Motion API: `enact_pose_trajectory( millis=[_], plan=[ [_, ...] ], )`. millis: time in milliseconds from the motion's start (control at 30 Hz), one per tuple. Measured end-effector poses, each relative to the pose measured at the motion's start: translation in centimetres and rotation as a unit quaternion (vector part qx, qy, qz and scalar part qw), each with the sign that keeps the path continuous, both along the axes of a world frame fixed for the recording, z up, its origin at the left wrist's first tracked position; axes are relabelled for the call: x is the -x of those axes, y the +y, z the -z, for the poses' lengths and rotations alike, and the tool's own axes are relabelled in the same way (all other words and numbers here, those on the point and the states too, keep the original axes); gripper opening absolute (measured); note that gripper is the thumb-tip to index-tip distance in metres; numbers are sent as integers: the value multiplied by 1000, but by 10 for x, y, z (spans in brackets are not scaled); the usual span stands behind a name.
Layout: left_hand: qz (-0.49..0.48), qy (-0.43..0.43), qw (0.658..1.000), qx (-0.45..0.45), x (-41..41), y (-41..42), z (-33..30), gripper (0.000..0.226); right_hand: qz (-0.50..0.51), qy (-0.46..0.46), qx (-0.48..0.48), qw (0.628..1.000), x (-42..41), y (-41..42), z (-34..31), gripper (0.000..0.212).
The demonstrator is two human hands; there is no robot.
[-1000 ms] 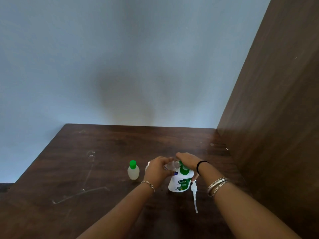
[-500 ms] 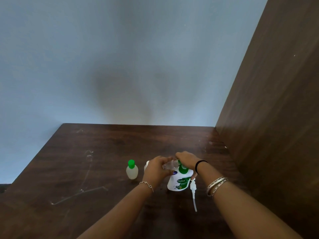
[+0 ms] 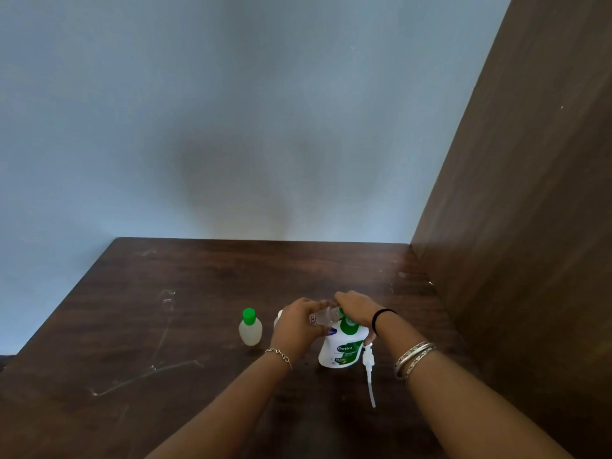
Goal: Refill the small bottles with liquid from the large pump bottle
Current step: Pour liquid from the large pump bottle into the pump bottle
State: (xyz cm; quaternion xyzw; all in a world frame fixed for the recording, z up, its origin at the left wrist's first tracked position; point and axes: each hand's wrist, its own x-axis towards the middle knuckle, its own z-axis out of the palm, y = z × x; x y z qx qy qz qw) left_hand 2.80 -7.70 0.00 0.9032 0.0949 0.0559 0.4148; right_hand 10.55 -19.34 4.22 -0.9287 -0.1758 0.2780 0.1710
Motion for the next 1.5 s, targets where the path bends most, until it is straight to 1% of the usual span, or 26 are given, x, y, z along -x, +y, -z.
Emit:
enact_pose_trajectory(
  millis=[100,233,367,433,500,567,600,667,733,867,933,1000,1067,1133,1233,1267,1333,1400,1433,1500],
  plan=[
    [-2,4,1000,-1,1,0,3,56,20,-40,17,999,0,6,10,31],
    [0,7,1000,-11,1,0,5,56,18,-10,26,999,-1,7,11,37],
    [4,-1,1000,-22,1,0,2,54,3,26,-8,1000,0,1,0,36],
    [2,-2,1000,-19,0,1,2,55,14,29,-22,999,2,1,-2,38],
    [0,1,1000,-14,0,1,2,56,14,17,-10,1000,0,2,3,38],
    [2,8,1000,-9,0,1,4,57,16,-5,4,1000,-4,4,14,35],
    [1,10,1000,-5,1,1,4,58,36,-7,-6,999,-5,4,17,33],
    [2,12,1000,-3,2,1,4,58,58,2,-19,998,-7,4,21,32],
    [7,11,1000,-8,2,1,3,57,47,13,-9,999,-5,3,16,33],
    [4,4,1000,4,2,1,0,56,44,46,-31,997,-1,3,1,34],
    [3,5,1000,0,2,1,0,55,23,37,-21,999,-3,4,3,31],
    [2,9,1000,3,2,1,0,56,11,-1,5,1000,-2,6,7,21],
    [3,17,1000,10,3,1,2,57,26,-29,21,999,-1,7,12,12],
    [3,21,1000,13,4,1,2,58,32,-27,24,999,0,7,13,16],
    [7,22,1000,1,4,1,2,58,34,2,24,999,3,5,5,35],
    [8,23,1000,1,5,1,1,57,38,18,9,999,5,4,-2,38],
    [5,21,1000,7,4,1,-1,56,57,50,-18,997,9,1,-13,37],
    [5,21,1000,10,3,1,-2,56,49,59,-24,997,9,0,-14,32],
    [6,22,1000,8,3,1,-3,56,51,53,-22,997,8,0,-11,29],
    [7,27,1000,8,2,1,-3,57,53,13,-19,998,3,2,-1,28]
  ],
)
